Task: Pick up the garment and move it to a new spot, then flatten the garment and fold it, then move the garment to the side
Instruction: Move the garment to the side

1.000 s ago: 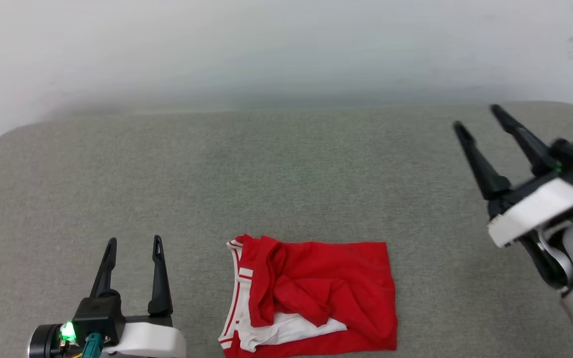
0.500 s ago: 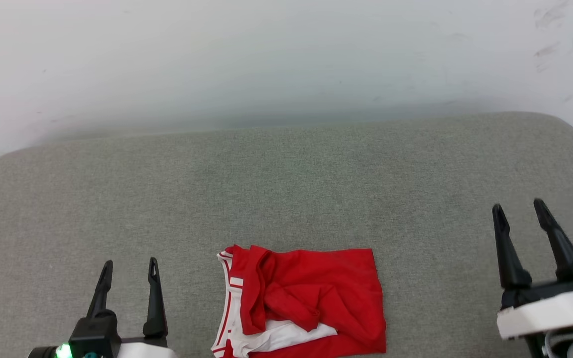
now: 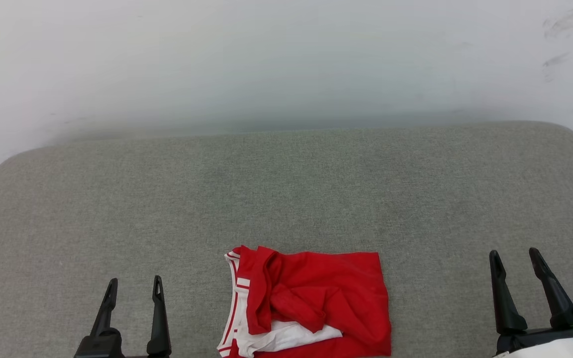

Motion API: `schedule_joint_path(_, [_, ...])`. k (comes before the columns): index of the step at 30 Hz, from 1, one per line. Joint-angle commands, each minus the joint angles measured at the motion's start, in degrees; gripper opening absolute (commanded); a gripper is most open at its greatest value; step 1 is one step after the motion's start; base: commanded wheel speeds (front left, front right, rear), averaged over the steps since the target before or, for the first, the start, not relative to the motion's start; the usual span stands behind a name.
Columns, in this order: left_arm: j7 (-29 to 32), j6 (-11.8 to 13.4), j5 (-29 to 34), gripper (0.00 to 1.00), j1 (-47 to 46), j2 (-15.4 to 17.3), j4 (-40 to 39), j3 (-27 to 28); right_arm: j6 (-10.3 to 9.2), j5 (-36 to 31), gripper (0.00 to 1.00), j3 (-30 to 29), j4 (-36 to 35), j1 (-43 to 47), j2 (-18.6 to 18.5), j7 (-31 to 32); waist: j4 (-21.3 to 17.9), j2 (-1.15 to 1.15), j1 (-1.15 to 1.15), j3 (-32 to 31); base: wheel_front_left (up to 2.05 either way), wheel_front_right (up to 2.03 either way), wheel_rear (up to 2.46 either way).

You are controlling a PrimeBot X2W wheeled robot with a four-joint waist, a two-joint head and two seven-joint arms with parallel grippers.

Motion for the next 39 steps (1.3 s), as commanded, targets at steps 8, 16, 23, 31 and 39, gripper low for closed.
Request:
schedule_joint_path(8, [-0.13, 0.04, -0.19, 1.00, -0.21, -0.09, -0.39, -0.29, -0.02, -0.24, 1.00, -1.13, -2.38, -3.62, -1.84, -0.12, 0.69, 0.00, 0.00, 0.40, 0.00, 0.00, 0.00])
schedule_joint_path(16, [-0.13, -0.09, -0.21, 1.00, -1.89, -0.21, -0.11, -1.06, -0.02, 2.45, 1.00, 4.24, -5.72, -16.96, -11.12, 7.76, 2.23, 0.00, 0.00, 1.76, 0.00, 0.00, 0.00])
schedule_joint_path(23, [-0.13, 0.06, -0.29, 1.00, -3.39, -0.28, -0.12, -1.66, -0.03, 17.15, 1.00, 15.92, -3.45, -27.51, -20.77, 33.31, 3.33, 0.00, 0.00, 3.92, 0.00, 0.00, 0.00])
schedule_joint_path(31, [-0.13, 0.18, -0.41, 1.00, -6.33, -0.35, -0.09, -3.14, -0.02, 37.42, 1.00, 22.97, 1.68, -29.29, -26.46, 60.45, 5.23, 0.00, 0.00, 7.56, 0.00, 0.00, 0.00])
schedule_joint_path(39, [-0.13, 0.51, -0.63, 1.00, -10.09, -0.42, -0.27, -4.84, -0.02, 45.38, 1.00, 25.94, 5.34, -29.33, -25.78, 66.85, 7.87, 0.00, 0.00, 13.62, 0.00, 0.00, 0.00])
